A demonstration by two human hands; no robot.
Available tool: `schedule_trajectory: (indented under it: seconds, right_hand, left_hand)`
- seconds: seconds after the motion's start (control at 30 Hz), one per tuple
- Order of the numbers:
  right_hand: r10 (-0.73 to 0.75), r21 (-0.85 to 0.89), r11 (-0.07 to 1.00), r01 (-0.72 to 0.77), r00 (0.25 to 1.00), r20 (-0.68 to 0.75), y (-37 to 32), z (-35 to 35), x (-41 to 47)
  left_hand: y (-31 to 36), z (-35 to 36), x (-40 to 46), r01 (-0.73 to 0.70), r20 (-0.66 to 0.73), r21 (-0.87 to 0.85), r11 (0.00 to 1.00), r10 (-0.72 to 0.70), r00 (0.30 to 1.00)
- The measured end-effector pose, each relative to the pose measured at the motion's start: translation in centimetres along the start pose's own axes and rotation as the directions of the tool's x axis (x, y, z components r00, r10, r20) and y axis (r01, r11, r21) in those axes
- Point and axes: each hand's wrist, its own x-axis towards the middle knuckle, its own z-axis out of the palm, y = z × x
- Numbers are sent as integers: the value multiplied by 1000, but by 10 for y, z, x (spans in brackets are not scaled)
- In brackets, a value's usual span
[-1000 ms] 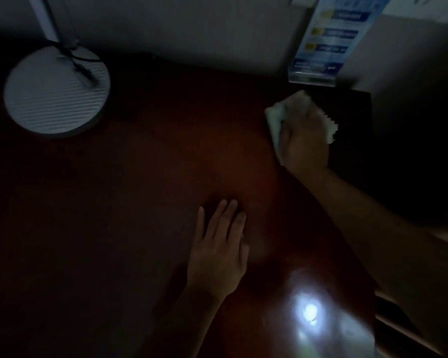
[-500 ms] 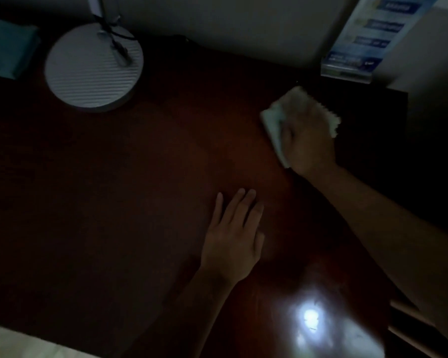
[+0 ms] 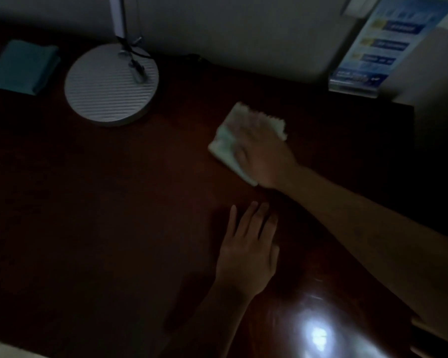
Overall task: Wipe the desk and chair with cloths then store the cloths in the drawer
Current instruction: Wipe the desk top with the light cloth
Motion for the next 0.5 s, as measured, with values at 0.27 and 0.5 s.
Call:
schedule_trajectory:
  seconds: [0.27,0.5]
  right_hand:
    - [266,-48,961,-273,958,-109,74,-13,35]
    - [-27,12,1000,27,1000,10,-22,2,12]
  left_hand:
    - [0,2,2,-5,-21,-10,1000,5,1000]
    - [-1,2,0,2,-19,-10,1000,-2,1000]
